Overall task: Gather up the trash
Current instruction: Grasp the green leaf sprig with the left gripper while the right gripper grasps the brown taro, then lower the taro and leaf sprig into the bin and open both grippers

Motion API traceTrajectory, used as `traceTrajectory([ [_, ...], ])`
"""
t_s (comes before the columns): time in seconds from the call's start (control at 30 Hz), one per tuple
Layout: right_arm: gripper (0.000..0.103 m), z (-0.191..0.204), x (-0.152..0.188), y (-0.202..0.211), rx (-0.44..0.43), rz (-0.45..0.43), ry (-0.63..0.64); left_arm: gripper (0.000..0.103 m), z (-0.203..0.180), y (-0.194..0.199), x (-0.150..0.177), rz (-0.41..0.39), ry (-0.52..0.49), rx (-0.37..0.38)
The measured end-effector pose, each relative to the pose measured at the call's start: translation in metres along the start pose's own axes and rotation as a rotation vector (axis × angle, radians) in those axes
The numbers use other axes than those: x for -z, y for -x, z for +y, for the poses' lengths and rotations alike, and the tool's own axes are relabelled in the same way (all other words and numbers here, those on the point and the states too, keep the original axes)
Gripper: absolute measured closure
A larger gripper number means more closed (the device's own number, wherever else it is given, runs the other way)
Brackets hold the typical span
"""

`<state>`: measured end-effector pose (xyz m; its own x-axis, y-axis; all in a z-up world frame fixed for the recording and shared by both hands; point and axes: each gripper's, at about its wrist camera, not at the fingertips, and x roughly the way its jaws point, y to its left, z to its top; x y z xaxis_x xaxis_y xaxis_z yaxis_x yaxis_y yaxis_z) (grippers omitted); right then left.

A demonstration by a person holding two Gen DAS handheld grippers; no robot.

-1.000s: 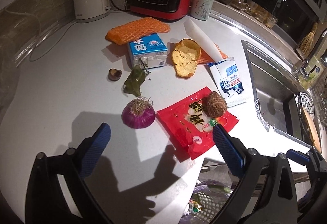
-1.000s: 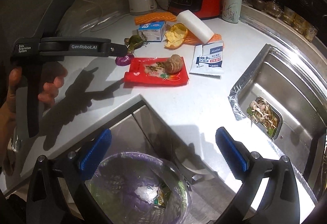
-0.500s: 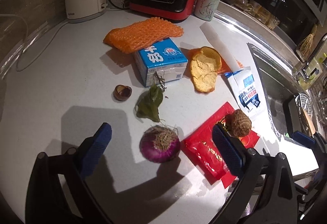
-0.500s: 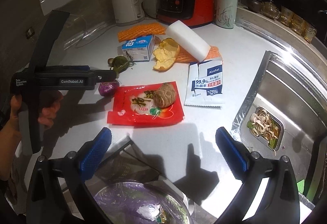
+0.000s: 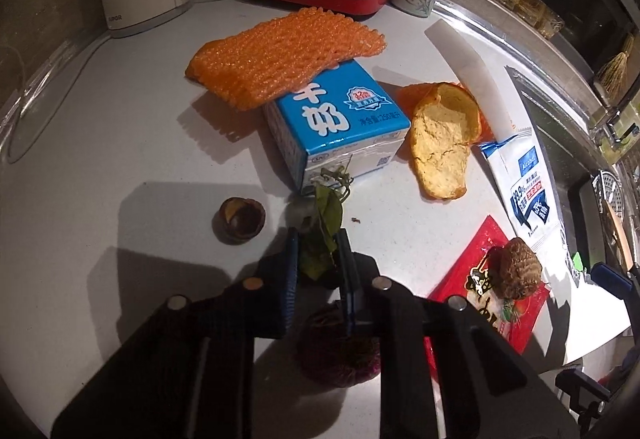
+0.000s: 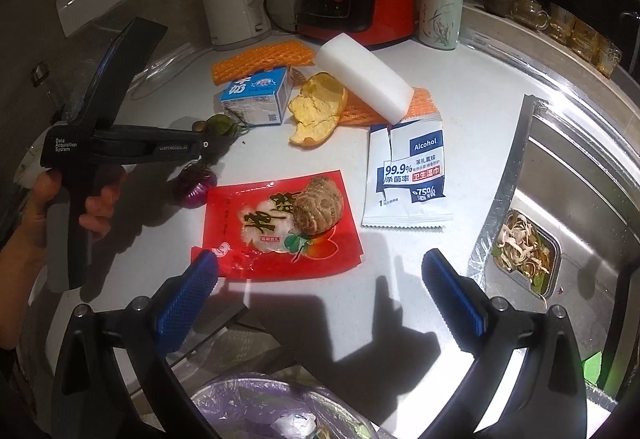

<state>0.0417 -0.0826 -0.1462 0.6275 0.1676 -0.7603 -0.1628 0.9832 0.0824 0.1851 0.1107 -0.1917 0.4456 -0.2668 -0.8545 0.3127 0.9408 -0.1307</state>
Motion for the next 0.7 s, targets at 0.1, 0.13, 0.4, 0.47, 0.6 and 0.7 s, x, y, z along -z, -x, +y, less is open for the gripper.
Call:
traceTrajectory([
  [0.1,0.002,0.0,-0.002,-0.004,0.004,-0.007,0.005,0.093,0.002,0.005,0.001,-0.006,0.002,-0.005],
  [0.13,0.002,0.0,-0.004,-0.006,0.002,-0.012,0.008,0.093,0.004,0.008,0.001,-0.009,0.008,0.001],
  [0.4,0.011,-0.001,-0.025,-0.034,-0.013,-0.006,-0.013,0.093,0.013,0.054,0.01,-0.085,0.044,0.014],
  [0.47,0.018,-0.002,-0.027,-0.044,-0.008,0.017,-0.02,0.093,0.013,0.064,0.014,-0.096,0.055,0.015],
  [0.6,0.03,-0.005,-0.026,-0.054,-0.007,0.057,-0.035,0.093,0.015,0.079,0.023,-0.114,0.073,0.011],
  [0.7,0.044,-0.006,-0.025,-0.059,-0.006,0.074,-0.038,0.093,0.015,0.087,0.031,-0.118,0.087,0.007],
])
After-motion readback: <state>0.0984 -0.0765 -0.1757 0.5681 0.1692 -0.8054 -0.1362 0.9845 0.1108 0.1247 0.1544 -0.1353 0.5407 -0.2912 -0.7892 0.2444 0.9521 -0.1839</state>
